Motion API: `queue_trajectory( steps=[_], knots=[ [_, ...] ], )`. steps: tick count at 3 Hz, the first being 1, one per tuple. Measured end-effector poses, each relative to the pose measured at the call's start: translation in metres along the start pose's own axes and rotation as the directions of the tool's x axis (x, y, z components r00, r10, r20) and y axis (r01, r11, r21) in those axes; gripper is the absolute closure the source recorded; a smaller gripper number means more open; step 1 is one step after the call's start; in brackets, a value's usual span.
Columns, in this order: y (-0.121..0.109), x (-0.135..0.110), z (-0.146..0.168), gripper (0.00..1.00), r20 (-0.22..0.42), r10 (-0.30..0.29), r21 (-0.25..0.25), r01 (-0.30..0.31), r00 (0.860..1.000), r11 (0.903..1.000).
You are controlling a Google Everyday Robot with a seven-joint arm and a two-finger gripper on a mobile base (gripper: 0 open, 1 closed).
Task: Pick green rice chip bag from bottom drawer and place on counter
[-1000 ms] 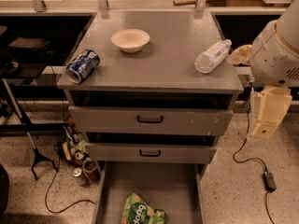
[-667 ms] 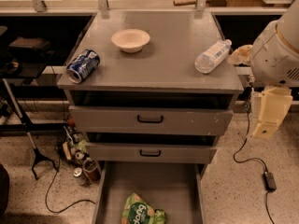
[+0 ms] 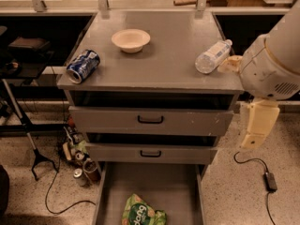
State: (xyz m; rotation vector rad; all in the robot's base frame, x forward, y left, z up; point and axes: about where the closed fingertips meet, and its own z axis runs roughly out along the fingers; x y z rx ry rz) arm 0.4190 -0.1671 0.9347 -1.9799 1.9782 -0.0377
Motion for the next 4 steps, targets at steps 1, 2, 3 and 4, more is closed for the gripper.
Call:
queue_trajectory(
  steps=[1,2,3,4],
  knots=[
    [0.012,-0.028,0.044,0.0,0.051,0.017,-0.039,-0.015,0.999,0.9991],
    [0.03,-0.057,0.099,0.0,0.107,0.085,-0.088,-0.076,0.991,0.9932],
    [0.041,-0.077,0.143,0.0,0.15,0.143,-0.11,-0.127,0.978,0.9858],
    [0.041,-0.077,0.143,0.0,0.15,0.143,-0.11,-0.127,0.978,0.9858]
  ],
)
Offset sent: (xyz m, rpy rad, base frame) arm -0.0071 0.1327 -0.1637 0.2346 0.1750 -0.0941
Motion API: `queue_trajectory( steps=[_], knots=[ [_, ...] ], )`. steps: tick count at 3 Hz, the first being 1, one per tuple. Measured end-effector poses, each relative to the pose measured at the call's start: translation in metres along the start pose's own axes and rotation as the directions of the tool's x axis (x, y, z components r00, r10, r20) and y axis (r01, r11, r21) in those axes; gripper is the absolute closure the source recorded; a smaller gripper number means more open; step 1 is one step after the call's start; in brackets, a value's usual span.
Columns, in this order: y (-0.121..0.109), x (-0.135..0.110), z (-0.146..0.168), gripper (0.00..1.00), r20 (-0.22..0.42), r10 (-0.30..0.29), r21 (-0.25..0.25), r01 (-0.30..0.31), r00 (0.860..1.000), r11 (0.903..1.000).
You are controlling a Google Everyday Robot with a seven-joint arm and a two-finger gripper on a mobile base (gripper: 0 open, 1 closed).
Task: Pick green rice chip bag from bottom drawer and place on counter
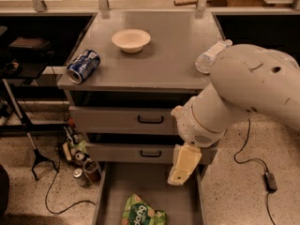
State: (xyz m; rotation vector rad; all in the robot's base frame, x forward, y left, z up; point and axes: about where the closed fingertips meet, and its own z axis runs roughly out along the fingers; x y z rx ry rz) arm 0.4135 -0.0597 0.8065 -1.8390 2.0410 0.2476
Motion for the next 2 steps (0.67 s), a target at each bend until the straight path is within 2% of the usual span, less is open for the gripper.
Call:
queue_trajectory(
  steps=[1,2],
  knots=[
    [-0.006,0.006,0.006,0.0,-0.002,0.008,-0.022,-0.008,1.0,0.9997],
    [-0.001,0.022,0.05,0.0,0.045,0.023,-0.085,-0.019,0.999,0.9962]
  ],
)
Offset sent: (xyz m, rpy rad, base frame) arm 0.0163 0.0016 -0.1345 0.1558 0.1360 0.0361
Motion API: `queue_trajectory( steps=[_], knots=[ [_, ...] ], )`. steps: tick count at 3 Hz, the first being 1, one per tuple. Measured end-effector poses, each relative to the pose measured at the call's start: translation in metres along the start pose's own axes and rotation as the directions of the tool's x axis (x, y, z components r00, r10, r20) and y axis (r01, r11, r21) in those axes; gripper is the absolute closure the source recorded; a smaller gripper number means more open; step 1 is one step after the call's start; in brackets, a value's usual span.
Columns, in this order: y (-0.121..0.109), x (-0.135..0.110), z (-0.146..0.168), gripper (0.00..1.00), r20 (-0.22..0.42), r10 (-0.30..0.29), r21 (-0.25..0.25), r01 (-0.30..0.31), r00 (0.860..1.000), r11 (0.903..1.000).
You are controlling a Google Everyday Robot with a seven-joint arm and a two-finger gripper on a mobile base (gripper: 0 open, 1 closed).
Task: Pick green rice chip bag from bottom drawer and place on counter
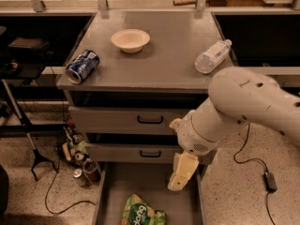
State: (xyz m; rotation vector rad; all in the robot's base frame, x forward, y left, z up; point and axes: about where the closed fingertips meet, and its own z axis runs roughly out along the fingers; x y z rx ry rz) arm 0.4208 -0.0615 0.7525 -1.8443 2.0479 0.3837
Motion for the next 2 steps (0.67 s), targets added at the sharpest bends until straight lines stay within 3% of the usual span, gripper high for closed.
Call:
queue_trajectory(
  steps=[1,2],
  knots=[
    [0.007,0.028,0.06,0.0,0.078,0.04,-0.04,-0.037,0.996,0.9985],
    [0.024,0.05,0.122,0.0,0.145,0.106,-0.056,-0.099,0.984,0.9935]
  ],
)
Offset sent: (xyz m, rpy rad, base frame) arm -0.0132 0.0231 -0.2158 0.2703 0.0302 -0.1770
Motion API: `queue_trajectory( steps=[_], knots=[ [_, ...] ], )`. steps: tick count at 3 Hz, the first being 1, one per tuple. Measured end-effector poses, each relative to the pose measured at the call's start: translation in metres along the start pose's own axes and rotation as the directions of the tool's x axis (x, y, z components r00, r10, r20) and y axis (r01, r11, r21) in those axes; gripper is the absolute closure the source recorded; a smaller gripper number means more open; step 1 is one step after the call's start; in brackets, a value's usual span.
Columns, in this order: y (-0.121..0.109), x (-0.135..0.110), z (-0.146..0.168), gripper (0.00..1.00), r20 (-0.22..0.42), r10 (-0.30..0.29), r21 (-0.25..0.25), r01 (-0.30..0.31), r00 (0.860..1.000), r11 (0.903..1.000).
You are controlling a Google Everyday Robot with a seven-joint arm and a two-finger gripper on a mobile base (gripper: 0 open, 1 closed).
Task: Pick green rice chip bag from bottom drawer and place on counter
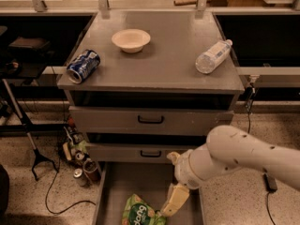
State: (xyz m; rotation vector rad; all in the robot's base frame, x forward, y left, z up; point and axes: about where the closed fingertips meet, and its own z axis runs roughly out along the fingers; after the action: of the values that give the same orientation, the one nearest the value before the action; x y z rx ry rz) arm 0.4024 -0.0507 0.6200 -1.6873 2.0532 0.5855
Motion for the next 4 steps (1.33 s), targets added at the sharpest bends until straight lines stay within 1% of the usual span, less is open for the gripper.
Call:
queue_trajectory(
  steps=[1,2,3,4],
  knots=[
    [0.01,0.022,0.068,0.0,0.048,0.067,-0.019,-0.066,0.997,0.9976],
    [0.015,0.036,0.139,0.0,0.075,0.119,-0.039,-0.117,0.99,0.9924],
    [-0.005,0.039,0.207,0.0,0.117,0.164,-0.018,-0.163,0.98,0.9865],
    [-0.046,0.044,0.28,0.0,0.166,0.245,0.048,-0.256,0.955,0.9655]
  ],
)
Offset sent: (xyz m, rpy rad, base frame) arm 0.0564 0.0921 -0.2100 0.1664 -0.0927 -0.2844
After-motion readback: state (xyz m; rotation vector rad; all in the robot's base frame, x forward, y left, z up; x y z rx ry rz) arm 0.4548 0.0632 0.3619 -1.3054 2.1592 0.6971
